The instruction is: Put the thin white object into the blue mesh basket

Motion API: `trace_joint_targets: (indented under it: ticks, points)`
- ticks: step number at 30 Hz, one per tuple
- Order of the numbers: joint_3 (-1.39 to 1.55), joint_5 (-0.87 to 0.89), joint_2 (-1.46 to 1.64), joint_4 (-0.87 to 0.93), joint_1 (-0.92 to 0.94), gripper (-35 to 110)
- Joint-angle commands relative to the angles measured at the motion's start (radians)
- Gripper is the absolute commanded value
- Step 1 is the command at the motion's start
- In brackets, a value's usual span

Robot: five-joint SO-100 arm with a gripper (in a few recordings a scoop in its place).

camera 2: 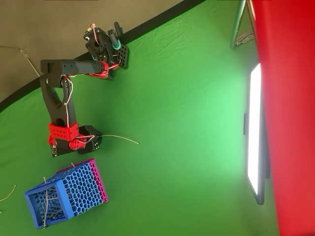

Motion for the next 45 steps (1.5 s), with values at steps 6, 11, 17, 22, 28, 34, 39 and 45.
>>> trace_joint_targets:
  ticks: [6, 11, 17, 22, 28, 34, 39, 45]
  points:
    - [-0.262, 0.034, 0.204, -0.143, -0.025, 1]
    - [-0.296, 0.031, 0.268, -0.276, -0.038, 1]
    - [-0.288, -0.020, 0.330, -0.451, -0.029, 1]
    - [-0.181, -0.195, 0.393, -0.675, 0.015, 1]
    - [-0.100, -0.471, 0.417, -0.942, 0.089, 1]
    - [-0.138, -0.713, 0.374, -1.144, 0.149, 1]
    - [-0.187, -0.927, 0.270, -1.290, 0.172, 1]
    - [-0.253, -1.109, 0.130, -1.290, 0.166, 1]
